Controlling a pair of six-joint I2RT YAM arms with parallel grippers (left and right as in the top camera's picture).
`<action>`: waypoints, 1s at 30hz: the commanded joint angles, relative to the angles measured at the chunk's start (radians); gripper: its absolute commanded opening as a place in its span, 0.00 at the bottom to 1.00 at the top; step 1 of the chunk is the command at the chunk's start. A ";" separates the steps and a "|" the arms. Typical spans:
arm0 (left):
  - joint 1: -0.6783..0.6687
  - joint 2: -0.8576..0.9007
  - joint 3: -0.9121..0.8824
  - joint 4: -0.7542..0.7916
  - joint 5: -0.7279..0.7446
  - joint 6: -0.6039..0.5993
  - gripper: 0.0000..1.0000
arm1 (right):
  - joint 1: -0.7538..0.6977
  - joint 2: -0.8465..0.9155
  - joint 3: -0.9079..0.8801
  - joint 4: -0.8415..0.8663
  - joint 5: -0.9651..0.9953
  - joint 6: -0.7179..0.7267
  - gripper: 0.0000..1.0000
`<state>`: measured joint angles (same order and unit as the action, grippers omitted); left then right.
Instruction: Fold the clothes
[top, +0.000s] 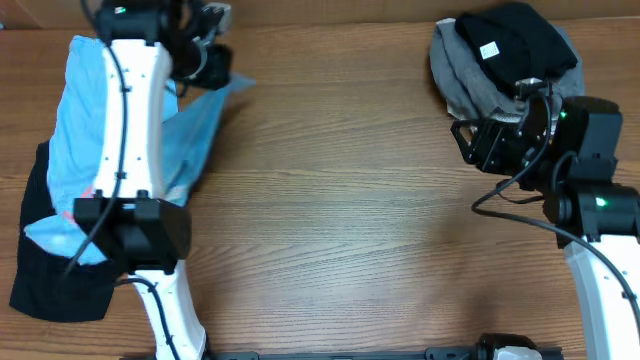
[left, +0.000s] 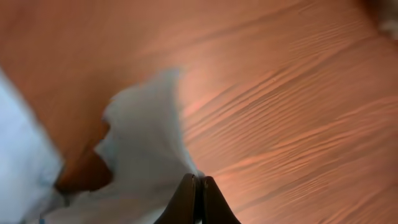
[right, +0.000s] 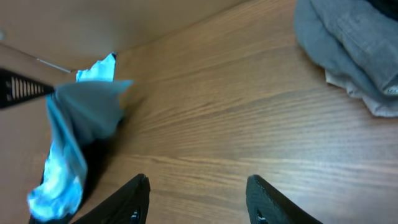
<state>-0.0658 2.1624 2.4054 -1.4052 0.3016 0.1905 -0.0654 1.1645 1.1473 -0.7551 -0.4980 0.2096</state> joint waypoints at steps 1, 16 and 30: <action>-0.066 -0.006 0.115 0.009 0.068 0.009 0.04 | -0.002 -0.016 0.036 -0.016 -0.029 0.004 0.54; -0.166 -0.006 0.486 0.201 0.180 -0.235 0.04 | 0.111 0.071 0.036 0.017 -0.098 -0.036 0.64; -0.186 -0.042 0.491 0.390 0.327 -0.380 0.04 | 0.338 0.367 0.036 0.304 -0.088 -0.057 0.79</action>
<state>-0.2375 2.1620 2.8681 -1.0416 0.5751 -0.1314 0.2264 1.4879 1.1557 -0.4946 -0.5766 0.1596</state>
